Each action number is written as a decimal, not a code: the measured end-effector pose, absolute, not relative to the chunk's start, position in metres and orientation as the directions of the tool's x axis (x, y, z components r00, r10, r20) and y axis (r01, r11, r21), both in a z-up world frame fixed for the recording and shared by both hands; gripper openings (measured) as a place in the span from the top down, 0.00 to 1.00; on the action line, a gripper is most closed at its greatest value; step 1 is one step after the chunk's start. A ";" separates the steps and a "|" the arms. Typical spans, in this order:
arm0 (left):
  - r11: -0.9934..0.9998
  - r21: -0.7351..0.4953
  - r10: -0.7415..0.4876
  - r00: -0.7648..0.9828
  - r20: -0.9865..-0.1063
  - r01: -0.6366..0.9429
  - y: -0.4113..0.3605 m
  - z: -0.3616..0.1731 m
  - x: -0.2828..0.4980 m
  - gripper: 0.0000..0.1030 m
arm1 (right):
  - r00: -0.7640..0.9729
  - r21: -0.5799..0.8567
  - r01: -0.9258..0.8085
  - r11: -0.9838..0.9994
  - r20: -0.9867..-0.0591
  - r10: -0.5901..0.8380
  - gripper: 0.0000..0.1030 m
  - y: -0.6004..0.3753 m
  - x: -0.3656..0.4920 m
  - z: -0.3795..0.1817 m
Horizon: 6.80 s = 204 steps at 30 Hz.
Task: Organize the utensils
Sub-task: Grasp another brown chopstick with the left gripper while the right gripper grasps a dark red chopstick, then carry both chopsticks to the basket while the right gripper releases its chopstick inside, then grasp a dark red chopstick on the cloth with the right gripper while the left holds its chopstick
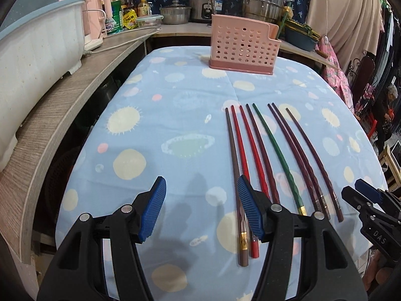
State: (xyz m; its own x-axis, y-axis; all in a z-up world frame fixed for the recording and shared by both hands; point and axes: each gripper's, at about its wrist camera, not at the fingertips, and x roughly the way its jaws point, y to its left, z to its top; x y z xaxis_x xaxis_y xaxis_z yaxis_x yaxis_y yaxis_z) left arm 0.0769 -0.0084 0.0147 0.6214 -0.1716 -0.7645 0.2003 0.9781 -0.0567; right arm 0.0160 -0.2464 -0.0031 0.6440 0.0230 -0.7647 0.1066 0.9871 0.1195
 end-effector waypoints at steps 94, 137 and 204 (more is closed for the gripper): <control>0.957 -0.175 -0.290 0.730 -0.619 0.232 -0.002 0.148 0.159 0.93 | 0.848 0.292 0.111 0.950 -0.526 0.063 0.94 -0.313 0.086 0.150; 0.957 -0.185 -0.281 0.862 -0.422 0.222 -0.055 0.265 0.356 0.93 | 0.933 0.361 -0.008 0.933 -0.333 0.137 0.99 -0.334 0.294 0.262; 0.992 -0.125 -0.061 0.737 -0.673 -0.032 0.108 0.145 0.196 0.93 | 0.433 -0.084 -0.660 0.747 -0.855 0.286 0.90 -0.087 0.271 0.009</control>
State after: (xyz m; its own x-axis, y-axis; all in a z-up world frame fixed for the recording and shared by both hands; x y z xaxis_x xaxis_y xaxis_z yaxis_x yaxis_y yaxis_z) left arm 0.1958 0.1083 0.1453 0.7374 -0.0609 -0.6727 -0.0321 0.9916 -0.1250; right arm 0.2707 -0.0874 0.0091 0.4330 0.2865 -0.8546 -0.6596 0.7470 -0.0838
